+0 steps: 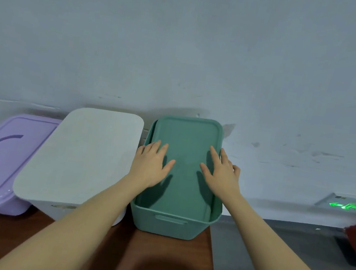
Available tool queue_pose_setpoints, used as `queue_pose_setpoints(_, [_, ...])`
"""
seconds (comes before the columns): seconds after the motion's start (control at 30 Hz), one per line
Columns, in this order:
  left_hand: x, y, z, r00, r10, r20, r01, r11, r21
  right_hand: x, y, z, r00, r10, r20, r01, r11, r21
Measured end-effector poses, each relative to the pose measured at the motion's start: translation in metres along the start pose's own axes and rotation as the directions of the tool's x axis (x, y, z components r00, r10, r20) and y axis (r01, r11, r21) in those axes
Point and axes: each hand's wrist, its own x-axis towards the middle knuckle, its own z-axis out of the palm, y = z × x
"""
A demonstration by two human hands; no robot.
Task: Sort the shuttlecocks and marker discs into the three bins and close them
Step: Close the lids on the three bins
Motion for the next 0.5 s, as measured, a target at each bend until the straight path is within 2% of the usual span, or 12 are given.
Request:
queue_pose_setpoints(0.13, [0.029, -0.002, 0.008, 0.997, -0.052, 0.065, 0.055, 0.998, -0.034, 0.029, 0.005, 0.004, 0.998, 0.042, -0.048, -0.038, 0.997, 0.072])
queue_pose_setpoints(0.3, [0.071, -0.008, 0.012, 0.999, -0.044, 0.028, 0.043, 0.999, 0.008, 0.068, 0.015, 0.004, 0.982, 0.02, -0.189, -0.013, 0.999, 0.038])
queue_pose_setpoints(0.5, [0.115, -0.009, 0.028, 0.987, -0.158, 0.005, 0.158, 0.987, 0.019, 0.087, 0.025, 0.014, 0.962, -0.021, -0.272, 0.055, 0.991, 0.12])
